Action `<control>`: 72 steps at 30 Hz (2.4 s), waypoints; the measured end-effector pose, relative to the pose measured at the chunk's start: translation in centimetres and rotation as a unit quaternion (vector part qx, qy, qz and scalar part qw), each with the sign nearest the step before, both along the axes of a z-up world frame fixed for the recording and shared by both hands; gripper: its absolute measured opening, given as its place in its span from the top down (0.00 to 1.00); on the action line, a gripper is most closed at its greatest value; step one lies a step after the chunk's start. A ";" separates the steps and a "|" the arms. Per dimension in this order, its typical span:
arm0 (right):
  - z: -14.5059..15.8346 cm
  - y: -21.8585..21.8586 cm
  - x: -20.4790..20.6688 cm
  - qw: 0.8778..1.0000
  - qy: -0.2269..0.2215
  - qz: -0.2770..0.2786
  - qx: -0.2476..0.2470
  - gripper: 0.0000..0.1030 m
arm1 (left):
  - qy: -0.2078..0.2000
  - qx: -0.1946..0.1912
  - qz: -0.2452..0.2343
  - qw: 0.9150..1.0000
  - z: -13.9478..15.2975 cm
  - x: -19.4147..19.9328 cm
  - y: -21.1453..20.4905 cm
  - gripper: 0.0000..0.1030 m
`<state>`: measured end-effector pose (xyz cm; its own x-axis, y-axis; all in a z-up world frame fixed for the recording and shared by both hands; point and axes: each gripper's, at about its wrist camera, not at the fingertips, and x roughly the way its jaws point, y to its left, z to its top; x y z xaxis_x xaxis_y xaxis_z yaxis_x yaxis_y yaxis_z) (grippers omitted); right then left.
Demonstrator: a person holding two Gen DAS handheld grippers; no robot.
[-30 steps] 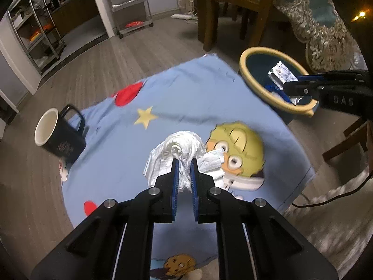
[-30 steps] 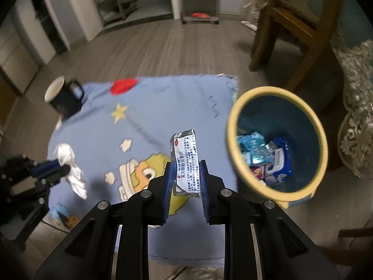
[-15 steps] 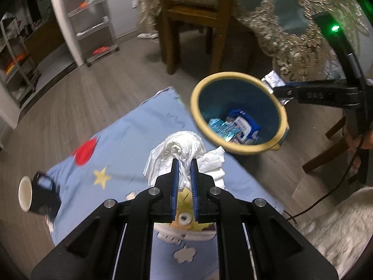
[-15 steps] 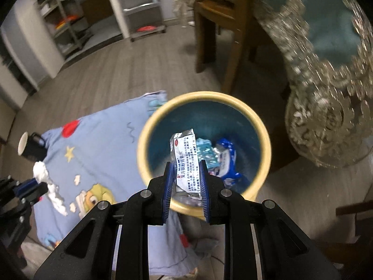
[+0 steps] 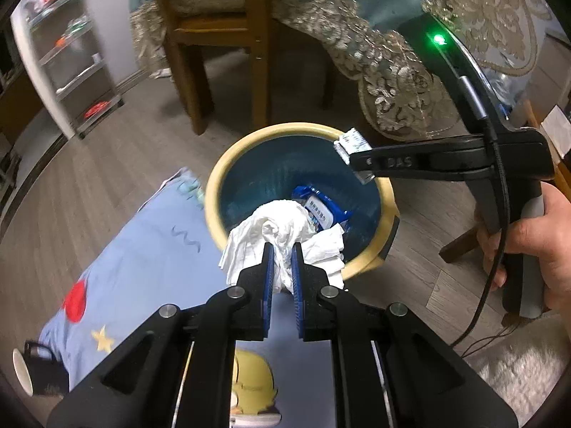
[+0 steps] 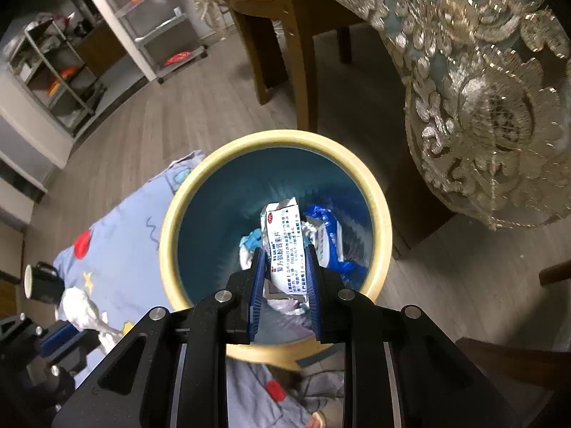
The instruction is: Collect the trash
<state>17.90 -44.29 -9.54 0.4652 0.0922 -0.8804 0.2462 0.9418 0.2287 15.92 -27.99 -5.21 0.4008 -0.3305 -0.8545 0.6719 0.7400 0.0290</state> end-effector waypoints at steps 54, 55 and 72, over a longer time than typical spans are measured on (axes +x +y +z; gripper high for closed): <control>-0.8 -0.8 -0.5 0.999 0.027 0.020 0.000 0.22 | -0.031 -0.021 0.023 0.999 -3.1 1.6 1.0 0.13; -0.1 -0.7 -1.0 1.000 0.019 0.018 0.001 0.18 | -0.033 -0.025 0.026 0.999 -2.7 1.1 1.4 0.10; 7.2 4.6 -13.2 0.992 -0.117 -0.030 -0.036 0.05 | -0.111 -0.083 0.101 0.985 4.7 -7.1 8.0 0.06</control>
<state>4.70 -39.72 -2.33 0.6610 -0.0011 -0.7504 0.2498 0.9433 0.2186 8.79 -20.01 -0.50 0.6435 -0.3518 -0.6798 0.5008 0.8651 0.0264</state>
